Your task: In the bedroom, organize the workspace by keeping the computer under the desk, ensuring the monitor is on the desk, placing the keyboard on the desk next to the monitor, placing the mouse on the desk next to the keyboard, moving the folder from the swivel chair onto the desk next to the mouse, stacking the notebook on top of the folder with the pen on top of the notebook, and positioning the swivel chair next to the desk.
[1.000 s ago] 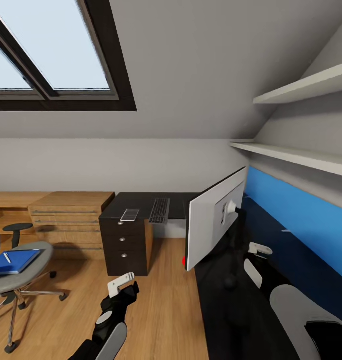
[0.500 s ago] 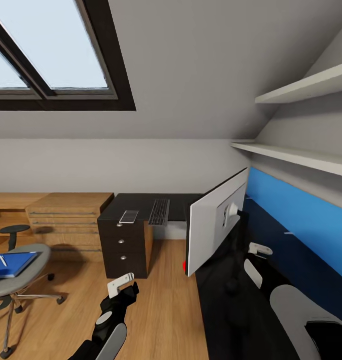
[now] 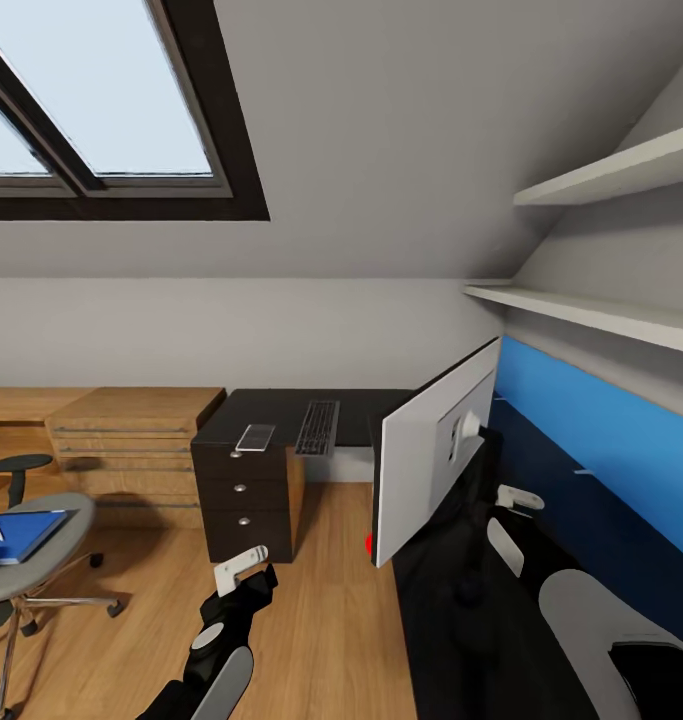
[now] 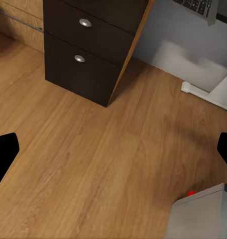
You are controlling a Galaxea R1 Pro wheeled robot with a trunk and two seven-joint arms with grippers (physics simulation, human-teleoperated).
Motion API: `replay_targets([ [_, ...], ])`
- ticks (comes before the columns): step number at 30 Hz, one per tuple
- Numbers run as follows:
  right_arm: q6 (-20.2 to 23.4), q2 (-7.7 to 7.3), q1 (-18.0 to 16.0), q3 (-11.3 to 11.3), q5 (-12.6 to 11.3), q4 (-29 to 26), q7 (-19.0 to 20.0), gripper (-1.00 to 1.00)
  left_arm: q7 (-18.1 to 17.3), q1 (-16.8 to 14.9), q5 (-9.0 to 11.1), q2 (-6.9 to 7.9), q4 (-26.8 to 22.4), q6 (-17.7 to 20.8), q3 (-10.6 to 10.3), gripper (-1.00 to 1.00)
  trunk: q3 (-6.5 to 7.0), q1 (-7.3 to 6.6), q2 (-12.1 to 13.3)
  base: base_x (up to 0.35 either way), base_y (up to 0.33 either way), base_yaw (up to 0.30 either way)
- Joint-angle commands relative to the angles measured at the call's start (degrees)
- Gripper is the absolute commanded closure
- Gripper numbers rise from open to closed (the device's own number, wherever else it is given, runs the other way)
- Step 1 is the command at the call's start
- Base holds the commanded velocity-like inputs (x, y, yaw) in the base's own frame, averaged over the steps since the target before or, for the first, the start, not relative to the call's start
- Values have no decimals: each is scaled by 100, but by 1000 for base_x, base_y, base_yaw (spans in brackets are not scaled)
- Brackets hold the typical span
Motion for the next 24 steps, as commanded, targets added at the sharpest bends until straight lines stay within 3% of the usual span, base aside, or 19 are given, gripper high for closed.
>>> replay_targets([
  [1,36,-2,-2,23,-27,-12,-31,-100,42,-6,20,6,-9,20,-15,-100,-8,1,-5,11,0,0],
  [7,45,-2,-2,20,-27,-16,-35,-100,42,-6,23,-7,-23,13,-15,-100,-8,1,-5,3,0,0],
  [18,111,-2,-2,25,-20,-8,-34,-100,42,-6,23,-12,-55,12,-15,-100,-205,243,-447,0,0,0],
  [24,344,-2,-2,35,-19,-7,-33,-100,42,-6,23,-12,-76,12,-15,-100,-205,243,-447,0,0,0],
])
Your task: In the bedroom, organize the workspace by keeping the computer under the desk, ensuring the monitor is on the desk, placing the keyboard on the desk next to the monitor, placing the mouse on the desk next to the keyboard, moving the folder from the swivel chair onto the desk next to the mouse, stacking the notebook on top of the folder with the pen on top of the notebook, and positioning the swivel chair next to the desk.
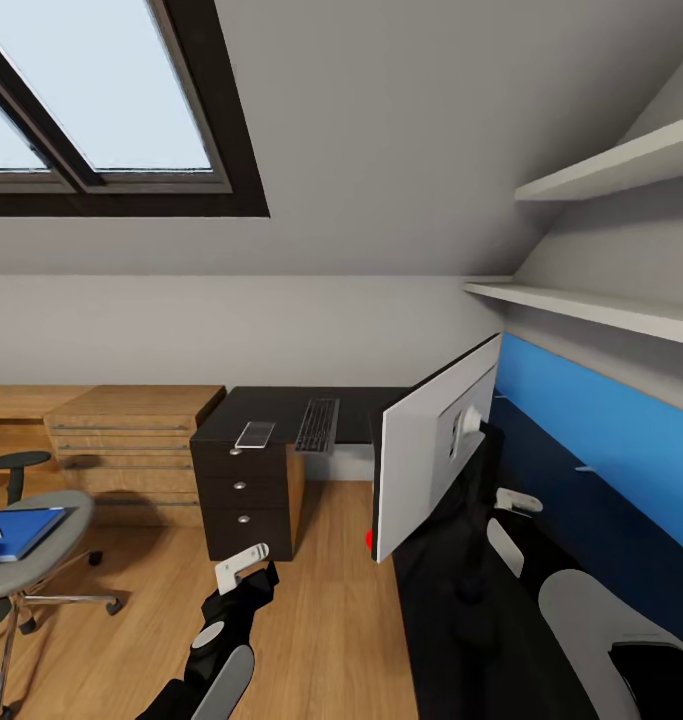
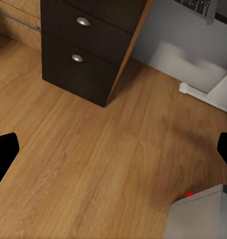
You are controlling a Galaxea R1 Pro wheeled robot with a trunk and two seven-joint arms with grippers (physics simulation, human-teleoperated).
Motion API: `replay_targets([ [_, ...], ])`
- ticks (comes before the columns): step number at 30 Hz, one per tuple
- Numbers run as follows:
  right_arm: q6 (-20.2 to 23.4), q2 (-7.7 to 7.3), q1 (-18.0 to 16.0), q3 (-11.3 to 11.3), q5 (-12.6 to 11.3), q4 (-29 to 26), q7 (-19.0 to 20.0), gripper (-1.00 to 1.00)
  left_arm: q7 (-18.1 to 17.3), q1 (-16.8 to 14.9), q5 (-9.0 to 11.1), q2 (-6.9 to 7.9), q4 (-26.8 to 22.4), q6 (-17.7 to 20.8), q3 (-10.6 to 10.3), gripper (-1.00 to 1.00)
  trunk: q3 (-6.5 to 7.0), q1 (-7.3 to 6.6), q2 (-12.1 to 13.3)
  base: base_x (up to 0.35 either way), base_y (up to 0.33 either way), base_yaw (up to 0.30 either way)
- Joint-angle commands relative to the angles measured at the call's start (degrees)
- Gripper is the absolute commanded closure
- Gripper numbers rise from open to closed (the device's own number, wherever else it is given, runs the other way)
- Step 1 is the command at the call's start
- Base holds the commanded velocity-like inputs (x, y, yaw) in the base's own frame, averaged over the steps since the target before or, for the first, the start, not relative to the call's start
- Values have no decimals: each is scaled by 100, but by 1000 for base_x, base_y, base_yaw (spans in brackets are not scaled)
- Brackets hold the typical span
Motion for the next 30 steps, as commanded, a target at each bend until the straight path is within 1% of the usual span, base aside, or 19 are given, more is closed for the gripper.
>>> replay_targets([
  [1,47,-3,-2,22,-33,-13,-30,-100,42,-6,19,6,-10,23,-15,-100,-8,0,-5,0,0,0],
  [3,66,-3,-2,23,-32,-13,-29,-100,42,-6,19,6,-11,23,-15,-100,-8,0,-5,0,0,0],
  [17,122,-3,-2,24,-37,-13,-38,-100,42,-6,23,6,-13,22,-18,-100,-259,308,-567,0,0,0],
  [22,302,3,-2,25,-35,-13,-35,-100,42,-6,27,-1,-11,22,-21,-100,-349,418,-767,0,0,0],
  [29,391,14,-2,26,-33,-4,-54,-100,42,-6,27,-3,-5,22,-23,-100,-475,572,-1048,0,0,0],
  [30,532,14,-2,31,-32,32,-57,-100,42,-6,27,-3,-4,22,-20,-100,-475,572,-1048,0,0,0],
])
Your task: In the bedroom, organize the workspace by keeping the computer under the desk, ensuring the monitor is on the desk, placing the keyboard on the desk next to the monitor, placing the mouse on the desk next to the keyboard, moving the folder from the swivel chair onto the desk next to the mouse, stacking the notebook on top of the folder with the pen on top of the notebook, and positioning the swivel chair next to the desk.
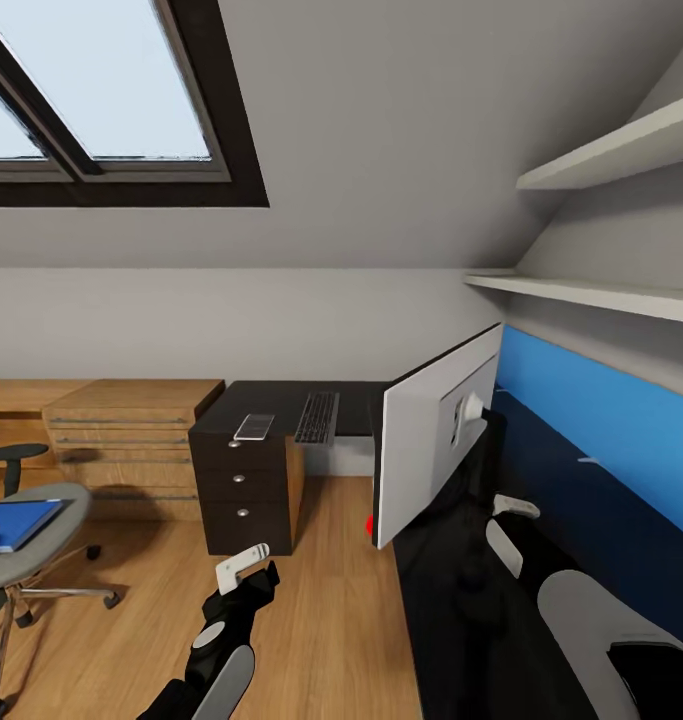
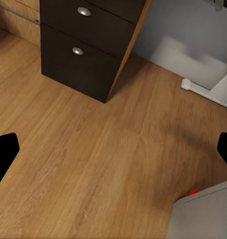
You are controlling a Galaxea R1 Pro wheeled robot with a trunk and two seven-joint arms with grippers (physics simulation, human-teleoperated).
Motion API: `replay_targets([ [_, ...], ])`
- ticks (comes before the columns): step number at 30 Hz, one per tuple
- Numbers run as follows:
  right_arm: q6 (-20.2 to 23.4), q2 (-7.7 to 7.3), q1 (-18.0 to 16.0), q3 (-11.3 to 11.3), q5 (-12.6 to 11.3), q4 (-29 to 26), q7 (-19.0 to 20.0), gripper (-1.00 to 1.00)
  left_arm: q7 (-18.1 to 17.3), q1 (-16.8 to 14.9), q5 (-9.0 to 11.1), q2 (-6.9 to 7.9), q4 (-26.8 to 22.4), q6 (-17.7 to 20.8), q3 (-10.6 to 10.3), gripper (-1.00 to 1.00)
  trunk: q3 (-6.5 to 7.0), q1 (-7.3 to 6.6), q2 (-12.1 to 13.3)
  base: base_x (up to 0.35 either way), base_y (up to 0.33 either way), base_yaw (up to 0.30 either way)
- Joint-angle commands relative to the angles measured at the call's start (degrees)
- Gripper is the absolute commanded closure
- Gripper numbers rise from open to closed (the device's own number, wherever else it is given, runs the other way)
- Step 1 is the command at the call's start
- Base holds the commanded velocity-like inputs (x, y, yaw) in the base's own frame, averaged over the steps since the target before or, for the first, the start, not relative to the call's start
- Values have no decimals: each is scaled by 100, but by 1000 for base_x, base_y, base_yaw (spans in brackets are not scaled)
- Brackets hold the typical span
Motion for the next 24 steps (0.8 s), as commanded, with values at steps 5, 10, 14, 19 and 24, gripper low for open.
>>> replay_targets([
  [5,159,-3,-2,26,-41,23,-38,-100,44,-6,18,6,-9,23,-14,-100,-7,0,-5,0,0,0],
  [10,648,252,-2,13,-32,29,-46,-100,50,-6,18,6,-9,23,-12,-100,-7,0,-5,0,0,0],
  [14,986,339,-2,12,-35,3,-51,-100,50,-6,18,6,-9,23,-17,-100,-7,0,-5,0,0,0],
  [19,1073,361,-2,10,-29,-9,-52,-100,50,-6,18,6,-9,23,-18,-100,-7,0,-5,0,0,0],
  [24,1084,365,-2,2,-28,-11,-48,-100,50,-6,18,6,-9,23,-18,-100,-7,0,-5,0,0,0],
])
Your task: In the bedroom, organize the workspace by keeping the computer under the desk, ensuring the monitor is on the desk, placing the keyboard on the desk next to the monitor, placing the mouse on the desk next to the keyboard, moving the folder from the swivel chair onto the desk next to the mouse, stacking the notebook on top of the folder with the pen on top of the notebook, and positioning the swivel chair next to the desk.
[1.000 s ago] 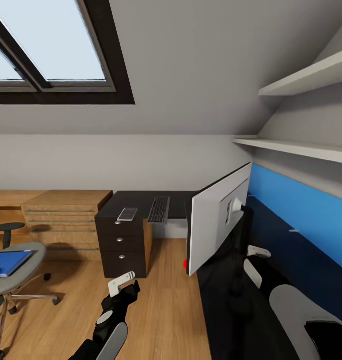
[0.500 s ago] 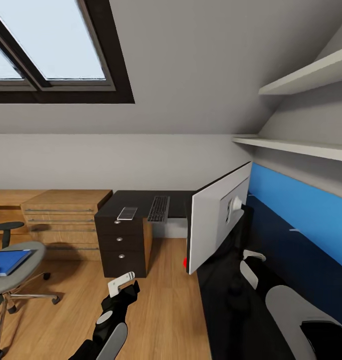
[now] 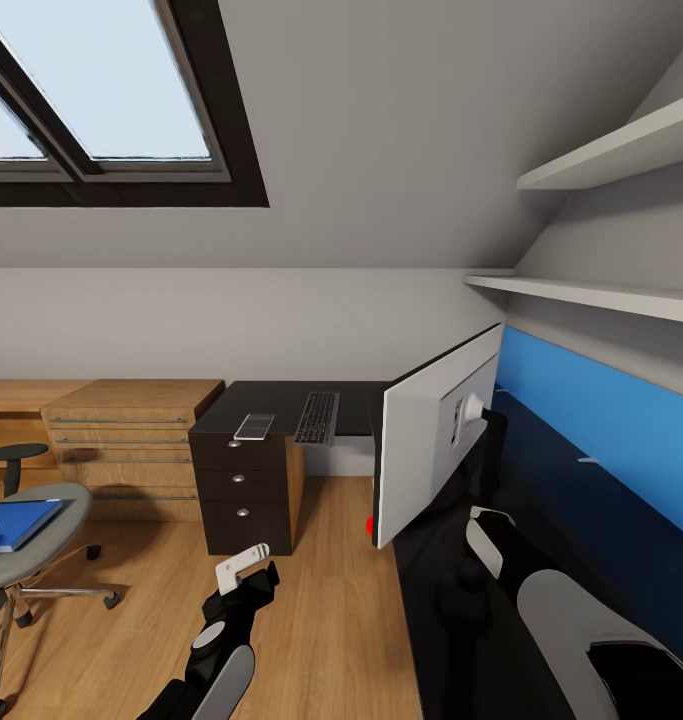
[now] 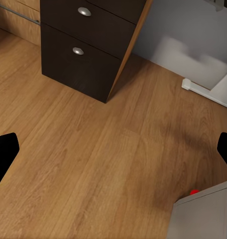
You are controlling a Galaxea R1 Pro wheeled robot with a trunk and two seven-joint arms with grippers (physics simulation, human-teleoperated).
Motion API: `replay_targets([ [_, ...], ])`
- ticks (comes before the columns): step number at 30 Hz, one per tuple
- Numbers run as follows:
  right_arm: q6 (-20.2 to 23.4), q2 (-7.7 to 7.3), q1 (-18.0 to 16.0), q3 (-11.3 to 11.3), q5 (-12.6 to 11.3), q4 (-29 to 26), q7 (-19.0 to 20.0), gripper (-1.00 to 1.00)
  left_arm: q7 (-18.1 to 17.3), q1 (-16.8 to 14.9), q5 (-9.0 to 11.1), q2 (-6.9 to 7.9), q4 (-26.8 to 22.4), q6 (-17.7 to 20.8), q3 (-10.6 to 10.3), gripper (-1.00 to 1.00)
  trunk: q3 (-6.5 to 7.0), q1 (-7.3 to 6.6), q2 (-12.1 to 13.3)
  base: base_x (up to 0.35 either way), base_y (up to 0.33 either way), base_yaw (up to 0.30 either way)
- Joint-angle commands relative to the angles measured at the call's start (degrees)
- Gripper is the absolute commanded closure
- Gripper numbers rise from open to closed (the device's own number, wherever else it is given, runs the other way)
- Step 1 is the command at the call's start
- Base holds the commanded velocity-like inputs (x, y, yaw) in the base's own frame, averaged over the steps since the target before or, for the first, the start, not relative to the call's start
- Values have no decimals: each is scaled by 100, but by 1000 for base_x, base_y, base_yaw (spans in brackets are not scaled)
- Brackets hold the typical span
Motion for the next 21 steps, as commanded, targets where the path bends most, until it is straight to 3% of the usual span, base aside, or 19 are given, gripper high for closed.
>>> replay_targets([
  [1,24,-2,-2,18,-59,-11,-38,-100,41,-6,18,6,-9,23,-15,-100,-7,0,-4,0,0,0],
  [13,25,-3,-2,-7,-61,8,-37,-100,41,-6,18,2,-9,23,-15,-100,-7,0,-4,0,0,0],
  [21,26,-9,-2,-6,-61,6,-37,-100,41,-6,18,-2,-9,23,-15,-100,-151,176,-325,0,0,0],
])
